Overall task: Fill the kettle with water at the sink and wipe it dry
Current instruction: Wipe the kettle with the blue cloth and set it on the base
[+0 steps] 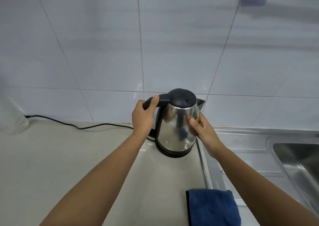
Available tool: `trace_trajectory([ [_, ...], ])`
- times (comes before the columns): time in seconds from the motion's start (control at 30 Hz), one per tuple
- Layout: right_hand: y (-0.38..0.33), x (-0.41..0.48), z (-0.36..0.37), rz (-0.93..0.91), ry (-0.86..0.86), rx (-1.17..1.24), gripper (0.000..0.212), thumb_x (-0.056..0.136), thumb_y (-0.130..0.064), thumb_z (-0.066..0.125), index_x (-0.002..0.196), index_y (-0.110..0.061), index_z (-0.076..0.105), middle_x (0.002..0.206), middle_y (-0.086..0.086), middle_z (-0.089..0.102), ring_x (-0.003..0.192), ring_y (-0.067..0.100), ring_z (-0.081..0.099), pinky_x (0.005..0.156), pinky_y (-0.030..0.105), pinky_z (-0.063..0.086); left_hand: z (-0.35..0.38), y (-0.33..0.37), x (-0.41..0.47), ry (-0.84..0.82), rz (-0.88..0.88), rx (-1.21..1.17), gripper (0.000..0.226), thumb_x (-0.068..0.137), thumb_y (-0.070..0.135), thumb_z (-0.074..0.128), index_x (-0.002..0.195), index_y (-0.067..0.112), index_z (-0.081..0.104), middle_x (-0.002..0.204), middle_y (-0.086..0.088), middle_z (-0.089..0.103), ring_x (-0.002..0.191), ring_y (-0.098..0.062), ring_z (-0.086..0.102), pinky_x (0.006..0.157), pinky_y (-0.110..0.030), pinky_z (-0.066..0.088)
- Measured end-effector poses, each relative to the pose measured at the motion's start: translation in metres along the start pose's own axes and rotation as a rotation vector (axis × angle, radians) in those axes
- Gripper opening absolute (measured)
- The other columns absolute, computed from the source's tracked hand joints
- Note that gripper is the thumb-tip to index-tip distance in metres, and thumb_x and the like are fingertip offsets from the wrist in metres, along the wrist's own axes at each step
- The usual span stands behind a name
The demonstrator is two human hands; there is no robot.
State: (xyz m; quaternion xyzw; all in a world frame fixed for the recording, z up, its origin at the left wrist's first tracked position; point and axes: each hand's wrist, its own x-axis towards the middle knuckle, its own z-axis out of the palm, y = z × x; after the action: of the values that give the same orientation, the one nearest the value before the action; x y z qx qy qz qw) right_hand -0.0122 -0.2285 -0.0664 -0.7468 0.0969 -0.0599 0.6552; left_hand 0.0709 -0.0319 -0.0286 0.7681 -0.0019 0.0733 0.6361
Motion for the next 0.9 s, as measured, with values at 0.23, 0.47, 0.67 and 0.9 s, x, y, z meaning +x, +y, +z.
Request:
trace_trajectory([
  [0.23, 0.007, 0.008, 0.002, 0.033, 0.014, -0.07, 0.051, 0.094, -0.05, 0.064, 0.136, -0.023, 0.052, 0.084, -0.027, 0.063, 0.099, 0.01, 0.057, 0.096, 0.03, 0.048, 0.002, -0.008, 0.007, -0.003, -0.012, 0.037, 0.051, 0.081, 0.065, 0.053, 0.084, 0.015, 0.052, 0.076, 0.005, 0.054, 0.07, -0.014, 0.052, 0.063, -0.027, 0.039],
  [0.47, 0.007, -0.003, 0.009, 0.037, 0.028, -0.018, 0.033, 0.091, -0.052, 0.063, 0.121, -0.057, 0.051, 0.106, 0.012, 0.065, 0.107, 0.0, 0.066, 0.104, 0.024, 0.049, 0.005, -0.013, 0.001, 0.027, 0.0, 0.045, 0.05, 0.082, 0.064, 0.054, 0.09, 0.014, 0.055, 0.08, 0.006, 0.057, 0.075, -0.011, 0.054, 0.066, -0.026, 0.042],
  [0.67, -0.002, -0.015, 0.013, 0.058, 0.055, -0.072, 0.047, 0.099, -0.049, 0.057, 0.143, -0.048, 0.039, 0.109, -0.009, 0.067, 0.125, 0.018, 0.059, 0.109, 0.036, 0.043, 0.0, -0.012, -0.003, -0.05, 0.002, 0.14, 0.051, 0.084, 0.068, 0.043, 0.103, 0.021, 0.05, 0.093, 0.008, 0.059, 0.091, -0.016, 0.059, 0.082, -0.036, 0.049],
  [0.9, -0.022, -0.032, 0.017, 0.134, 0.075, -0.224, 0.042, 0.103, -0.05, 0.052, 0.136, -0.024, 0.054, 0.135, 0.001, 0.065, 0.131, 0.026, 0.058, 0.098, 0.034, 0.043, -0.011, 0.002, -0.02, -0.065, -0.004, 0.503, 0.06, 0.088, 0.065, 0.029, 0.118, 0.018, 0.05, 0.117, -0.003, 0.06, 0.111, -0.027, 0.056, 0.096, -0.053, 0.042],
])
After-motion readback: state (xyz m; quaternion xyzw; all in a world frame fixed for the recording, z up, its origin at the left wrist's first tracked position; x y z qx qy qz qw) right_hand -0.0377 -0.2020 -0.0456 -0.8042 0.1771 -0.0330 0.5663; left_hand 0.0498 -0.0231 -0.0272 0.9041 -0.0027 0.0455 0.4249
